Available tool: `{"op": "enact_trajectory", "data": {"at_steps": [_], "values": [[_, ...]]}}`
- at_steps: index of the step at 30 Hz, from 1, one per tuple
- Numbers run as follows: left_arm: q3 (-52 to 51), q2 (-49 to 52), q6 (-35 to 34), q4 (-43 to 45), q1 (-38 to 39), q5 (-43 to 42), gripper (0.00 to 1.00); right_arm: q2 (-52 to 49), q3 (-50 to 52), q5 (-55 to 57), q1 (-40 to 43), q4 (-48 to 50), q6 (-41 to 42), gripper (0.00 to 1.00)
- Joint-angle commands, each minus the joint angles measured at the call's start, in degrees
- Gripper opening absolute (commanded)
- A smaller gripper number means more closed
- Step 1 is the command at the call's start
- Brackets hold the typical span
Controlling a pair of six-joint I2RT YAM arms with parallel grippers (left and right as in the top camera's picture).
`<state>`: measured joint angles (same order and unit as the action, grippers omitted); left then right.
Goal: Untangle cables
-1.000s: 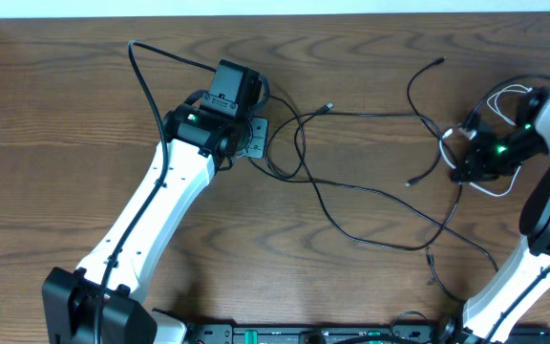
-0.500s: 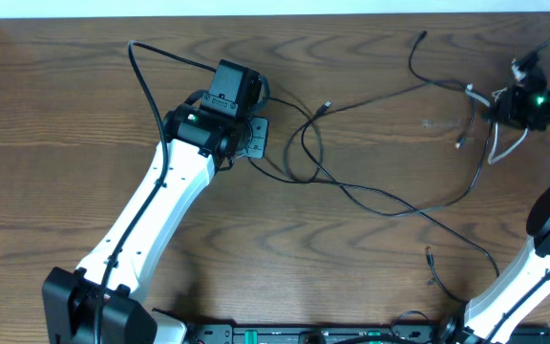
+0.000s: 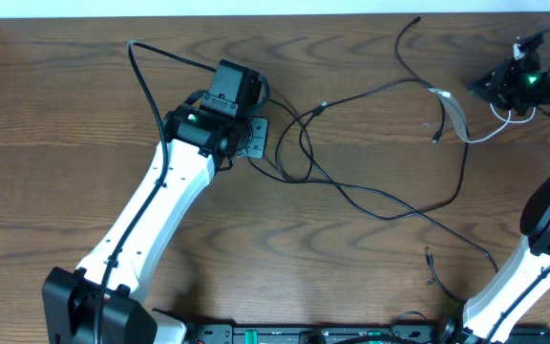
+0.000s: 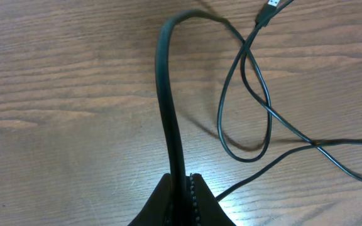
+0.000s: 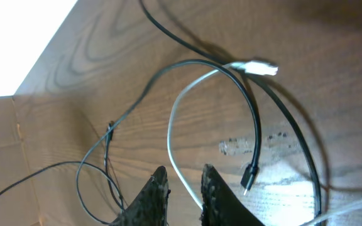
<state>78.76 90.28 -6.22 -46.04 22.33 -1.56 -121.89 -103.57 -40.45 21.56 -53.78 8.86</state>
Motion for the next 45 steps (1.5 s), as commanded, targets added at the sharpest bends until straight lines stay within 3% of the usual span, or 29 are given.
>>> {"op": "enact_trajectory", "data": {"at_steps": [1,6,13,23,25,28,32,37,45], "values": [[0.3,0.4,-0.5,0.0,-0.1,0.0,0.07,0.0,-0.7,4.1,-0.9,-1.7,1.7,0.17],[0.3,0.4,-0.5,0.1,-0.1,0.0,0.07,0.0,0.9,10.6,-2.1,-2.8,-1.7,0.29],[0.3,0.4,-0.5,0.1,-0.1,0.0,0.07,-0.1,4.8,9.9,-5.7,-1.5,-17.0,0.39],[0.3,0.4,-1.4,0.1,-0.1,0.1,0.08,-3.9,9.7,12.8,-10.8,9.7,-13.2,0.40],[0.3,0.4,-1.4,0.1,-0.1,0.1,0.07,-4.9,9.7,12.7,-10.8,10.2,-13.2,0.38],[0.3,0.4,-1.4,0.3,-0.1,0.1,0.07,-5.9,9.7,12.7,-11.1,10.4,-13.2,0.27],[0.3,0.4,-1.4,0.3,-0.1,0.1,0.08,-6.2,9.7,9.6,-11.8,10.4,-13.9,0.02],[0.3,0.4,-1.4,0.3,-0.1,0.1,0.07,-5.2,9.5,-1.7,-12.0,8.9,-16.7,0.01],[0.3,0.4,-1.4,0.3,-0.1,0.1,0.07,1.2,9.5,-5.1,-17.2,-1.4,-28.6,0.01]]}}
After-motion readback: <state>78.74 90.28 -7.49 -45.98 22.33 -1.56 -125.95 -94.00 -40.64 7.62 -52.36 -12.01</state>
